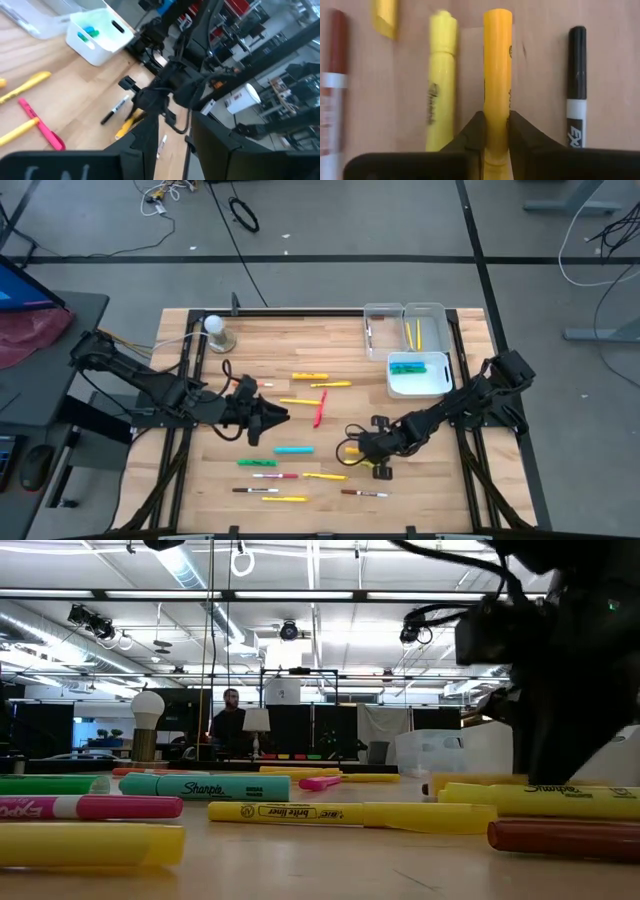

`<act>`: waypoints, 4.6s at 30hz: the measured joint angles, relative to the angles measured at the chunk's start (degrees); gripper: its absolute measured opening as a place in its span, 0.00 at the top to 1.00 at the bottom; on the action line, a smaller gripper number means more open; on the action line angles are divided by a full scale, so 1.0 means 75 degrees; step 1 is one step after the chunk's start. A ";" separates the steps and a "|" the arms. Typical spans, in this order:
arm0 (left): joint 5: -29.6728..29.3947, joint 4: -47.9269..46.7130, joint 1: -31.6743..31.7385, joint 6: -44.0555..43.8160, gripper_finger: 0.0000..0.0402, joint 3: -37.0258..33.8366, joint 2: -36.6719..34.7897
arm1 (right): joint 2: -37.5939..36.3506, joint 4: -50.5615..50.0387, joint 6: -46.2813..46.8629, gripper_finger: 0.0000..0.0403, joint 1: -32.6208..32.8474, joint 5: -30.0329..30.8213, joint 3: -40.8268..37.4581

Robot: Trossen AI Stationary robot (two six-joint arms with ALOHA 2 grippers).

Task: Pick & Place Markers
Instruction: Put the dark yellow highlighter pen into the white bin, then put the black marker pen into the transparent bin

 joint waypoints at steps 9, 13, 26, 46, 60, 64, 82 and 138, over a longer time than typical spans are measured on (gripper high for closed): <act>-0.0353 0.0008 0.0386 0.0284 0.70 0.0001 0.0000 | -0.2343 -0.0024 0.2044 0.87 -0.0044 -0.0080 0.0015; -0.0361 0.0014 0.0969 0.1027 0.70 0.0003 0.0000 | -0.3634 -0.0369 0.3518 0.87 -0.0308 0.0533 0.0015; 0.2268 0.0008 0.4049 0.4018 0.70 0.0003 0.0000 | -0.6071 -0.5196 0.7616 0.87 -0.2982 0.0062 0.0026; 0.4262 0.0040 0.5949 0.4839 0.70 0.0003 0.0000 | -0.2400 -0.7772 0.0801 0.88 -0.6162 -0.2069 0.0872; 0.4253 0.0183 0.6756 0.5002 0.70 0.0003 0.0000 | -0.0332 -0.7205 -0.4206 0.87 -0.6674 -0.0518 0.1172; 0.4251 0.0315 0.6793 0.5002 0.70 0.0006 0.0000 | -0.0278 -0.6719 -0.4300 0.86 -0.6674 -0.0518 0.1172; 0.4274 0.0479 0.6785 0.4949 0.70 0.0006 0.0000 | -0.0706 -0.7425 -0.2331 0.55 -0.6521 0.0140 0.1649; 0.6794 -0.0362 0.6764 0.4745 0.70 0.0006 0.0000 | -0.0255 -0.1410 0.1118 0.49 0.0062 0.0261 0.1122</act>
